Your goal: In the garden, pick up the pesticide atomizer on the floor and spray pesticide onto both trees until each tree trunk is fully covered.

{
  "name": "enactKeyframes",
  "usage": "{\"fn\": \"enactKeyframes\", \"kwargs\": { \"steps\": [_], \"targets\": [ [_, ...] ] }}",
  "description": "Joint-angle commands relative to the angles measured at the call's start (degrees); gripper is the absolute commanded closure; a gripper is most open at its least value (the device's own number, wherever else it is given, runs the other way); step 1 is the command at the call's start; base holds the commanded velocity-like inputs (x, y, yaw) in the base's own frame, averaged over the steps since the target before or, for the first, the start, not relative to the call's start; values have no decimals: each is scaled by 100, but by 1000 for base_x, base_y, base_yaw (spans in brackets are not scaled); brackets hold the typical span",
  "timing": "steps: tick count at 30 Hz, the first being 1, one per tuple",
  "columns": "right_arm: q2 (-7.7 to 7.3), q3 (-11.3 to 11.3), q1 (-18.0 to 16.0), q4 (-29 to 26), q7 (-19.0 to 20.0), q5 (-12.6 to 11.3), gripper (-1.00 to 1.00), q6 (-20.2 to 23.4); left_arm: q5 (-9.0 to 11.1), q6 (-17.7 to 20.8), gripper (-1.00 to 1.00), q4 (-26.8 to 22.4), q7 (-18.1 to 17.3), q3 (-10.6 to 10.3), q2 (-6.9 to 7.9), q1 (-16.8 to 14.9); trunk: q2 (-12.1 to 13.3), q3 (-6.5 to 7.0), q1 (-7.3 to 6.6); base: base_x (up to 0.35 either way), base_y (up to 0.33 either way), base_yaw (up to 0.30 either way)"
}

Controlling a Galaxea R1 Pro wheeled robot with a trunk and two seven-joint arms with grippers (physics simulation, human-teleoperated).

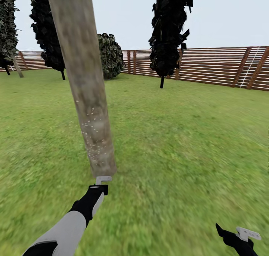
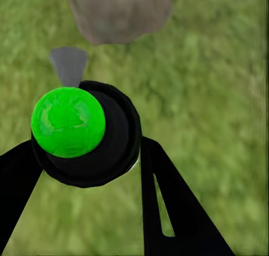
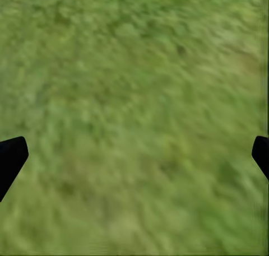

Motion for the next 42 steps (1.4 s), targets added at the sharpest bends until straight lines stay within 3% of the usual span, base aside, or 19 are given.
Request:
{"fn": "enactKeyframes", "kwargs": {
  "steps": [1,12,21,42],
  "targets": [
    [0,2,0,8,0,0,-100,0,-3,0,100,0,0,1,4,0,0,0,0,132,-266,91],
    [0,9,0,14,0,0,-100,0,5,8,100,0,0,1,6,0,0,0,0,163,-253,242],
    [0,8,0,14,0,0,-100,0,3,16,100,0,3,-1,-3,0,0,0,0,164,-251,72],
    [0,9,0,14,0,0,-100,0,5,17,100,0,9,2,-3,0,0,0,0,103,-258,276]
  ]
}}
